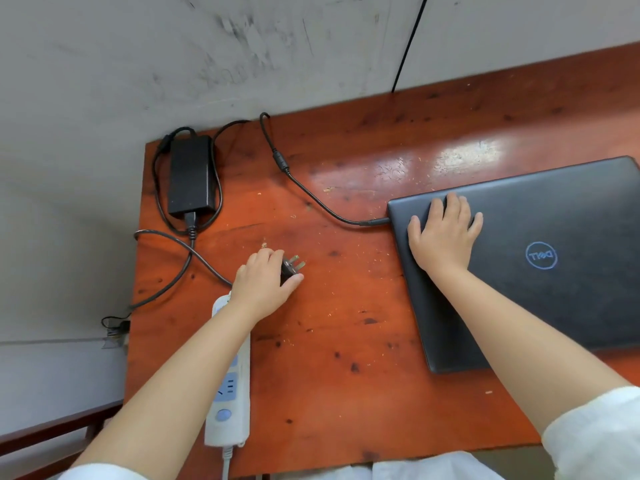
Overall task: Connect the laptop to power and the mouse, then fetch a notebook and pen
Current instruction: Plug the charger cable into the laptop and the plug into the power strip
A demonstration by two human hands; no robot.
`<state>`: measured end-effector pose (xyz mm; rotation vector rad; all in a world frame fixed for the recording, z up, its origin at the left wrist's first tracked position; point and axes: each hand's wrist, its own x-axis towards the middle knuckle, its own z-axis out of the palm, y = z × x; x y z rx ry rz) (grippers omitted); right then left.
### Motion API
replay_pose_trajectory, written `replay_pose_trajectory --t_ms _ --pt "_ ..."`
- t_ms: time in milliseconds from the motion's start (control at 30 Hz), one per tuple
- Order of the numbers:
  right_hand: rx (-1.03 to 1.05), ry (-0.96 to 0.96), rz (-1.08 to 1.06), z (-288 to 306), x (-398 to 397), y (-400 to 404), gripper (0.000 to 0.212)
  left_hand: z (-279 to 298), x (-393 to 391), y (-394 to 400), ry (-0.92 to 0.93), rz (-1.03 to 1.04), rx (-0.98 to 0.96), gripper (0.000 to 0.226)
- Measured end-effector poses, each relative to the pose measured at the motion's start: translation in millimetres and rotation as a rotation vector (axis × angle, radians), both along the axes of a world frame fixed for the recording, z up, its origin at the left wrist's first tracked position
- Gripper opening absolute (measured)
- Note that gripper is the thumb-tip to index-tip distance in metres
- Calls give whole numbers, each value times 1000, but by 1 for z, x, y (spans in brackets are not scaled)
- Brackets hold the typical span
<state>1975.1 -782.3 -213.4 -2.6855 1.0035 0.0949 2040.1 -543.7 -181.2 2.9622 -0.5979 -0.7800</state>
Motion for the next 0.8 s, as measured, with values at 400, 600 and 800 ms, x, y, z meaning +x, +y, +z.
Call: replay_pose_trajectory --t_ms 400,600,800 --pt "69 77 299 9 -41 -31 56 13 -12 -6 -36 -46 -69 30" --pt "14 40 315 6 -46 -29 86 23 -32 -35 -74 -218 -20 35" --pt "18 126 301 15 -42 -24 61 26 -39 -3 -286 -310 -130 30"
